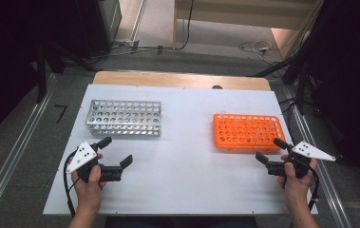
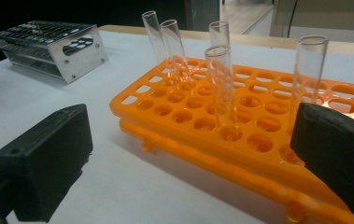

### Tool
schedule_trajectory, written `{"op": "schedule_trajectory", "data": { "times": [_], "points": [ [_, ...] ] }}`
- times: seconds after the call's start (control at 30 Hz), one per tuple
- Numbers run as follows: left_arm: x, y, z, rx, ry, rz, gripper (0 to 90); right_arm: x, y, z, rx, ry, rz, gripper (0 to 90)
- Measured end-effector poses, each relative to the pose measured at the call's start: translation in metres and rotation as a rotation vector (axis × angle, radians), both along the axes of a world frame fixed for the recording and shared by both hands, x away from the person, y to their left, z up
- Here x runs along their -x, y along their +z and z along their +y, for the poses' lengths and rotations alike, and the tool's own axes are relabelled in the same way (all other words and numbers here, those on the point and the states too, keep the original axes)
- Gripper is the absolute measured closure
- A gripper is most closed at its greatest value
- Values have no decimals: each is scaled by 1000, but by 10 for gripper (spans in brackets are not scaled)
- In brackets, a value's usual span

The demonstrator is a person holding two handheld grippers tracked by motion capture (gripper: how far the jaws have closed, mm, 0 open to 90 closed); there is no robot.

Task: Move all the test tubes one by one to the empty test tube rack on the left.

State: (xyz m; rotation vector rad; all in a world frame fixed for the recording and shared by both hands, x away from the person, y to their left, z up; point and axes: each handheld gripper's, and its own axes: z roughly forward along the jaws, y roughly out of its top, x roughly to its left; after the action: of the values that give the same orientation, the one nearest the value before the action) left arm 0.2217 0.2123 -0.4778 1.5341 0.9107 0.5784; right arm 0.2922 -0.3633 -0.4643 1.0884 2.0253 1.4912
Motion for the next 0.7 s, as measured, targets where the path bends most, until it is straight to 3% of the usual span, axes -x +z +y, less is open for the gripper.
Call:
{"op": "schedule_trajectory", "data": {
  "times": [0.2,0.33,0.43,0.7],
  "points": [
    [-1,0,-4,-6,-11,6,0,-5,8,-9,-1,-47,7,0],
    [-1,0,-7,-10,-16,5,0,-12,12,-11,6,-119,25,54],
    [0,2,-8,-15,-20,2,0,-20,14,-12,9,-164,43,179],
    [1,2,-10,-18,-17,4,0,-44,10,-8,79,-254,92,437]
  ]
}}
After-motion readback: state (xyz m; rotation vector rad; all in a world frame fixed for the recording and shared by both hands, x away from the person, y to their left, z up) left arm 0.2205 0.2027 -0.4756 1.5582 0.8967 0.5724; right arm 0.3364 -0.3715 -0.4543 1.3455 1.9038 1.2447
